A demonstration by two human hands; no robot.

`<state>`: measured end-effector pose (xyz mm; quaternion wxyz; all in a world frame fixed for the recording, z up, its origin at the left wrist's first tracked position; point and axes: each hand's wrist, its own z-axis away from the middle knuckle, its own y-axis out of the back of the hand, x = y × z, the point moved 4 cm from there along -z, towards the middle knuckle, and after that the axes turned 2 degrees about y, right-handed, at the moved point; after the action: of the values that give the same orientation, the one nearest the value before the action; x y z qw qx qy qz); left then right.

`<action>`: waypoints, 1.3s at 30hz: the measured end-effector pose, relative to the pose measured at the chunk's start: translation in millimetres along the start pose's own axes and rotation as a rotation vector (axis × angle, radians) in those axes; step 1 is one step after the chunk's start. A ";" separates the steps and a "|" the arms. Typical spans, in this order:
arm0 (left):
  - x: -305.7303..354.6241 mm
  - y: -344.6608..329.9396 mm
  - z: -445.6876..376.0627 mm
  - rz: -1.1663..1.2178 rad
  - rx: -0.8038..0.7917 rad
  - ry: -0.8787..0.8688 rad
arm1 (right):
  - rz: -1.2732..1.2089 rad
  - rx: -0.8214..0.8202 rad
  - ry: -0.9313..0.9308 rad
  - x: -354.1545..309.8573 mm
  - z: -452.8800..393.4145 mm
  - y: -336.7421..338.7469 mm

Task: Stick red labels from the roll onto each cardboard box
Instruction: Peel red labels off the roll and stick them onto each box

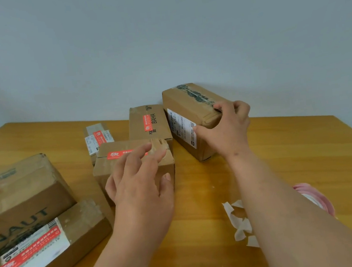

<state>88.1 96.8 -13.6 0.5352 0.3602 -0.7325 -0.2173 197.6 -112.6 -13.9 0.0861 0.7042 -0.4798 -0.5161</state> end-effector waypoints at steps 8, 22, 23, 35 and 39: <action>-0.4 6.3 3.9 0.032 0.018 0.024 | -0.052 0.225 -0.008 -14.5 25.2 34.8; 10.8 70.1 61.4 0.333 0.361 -0.051 | -0.835 0.004 0.022 -43.1 118.1 151.9; 7.9 75.5 66.7 0.378 0.419 -0.062 | -0.901 -0.076 0.012 -43.2 124.3 148.9; -12.0 79.5 93.5 0.617 0.090 0.092 | -1.234 -0.311 0.054 -54.0 154.5 167.1; -9.2 77.1 96.7 0.730 -0.024 0.209 | -1.180 -0.398 0.026 -53.6 156.3 161.4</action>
<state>-24.1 147.1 2.7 0.6533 0.0895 -0.7516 0.0171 -24.0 -97.8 49.4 -0.0781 0.8275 0.0966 -0.5475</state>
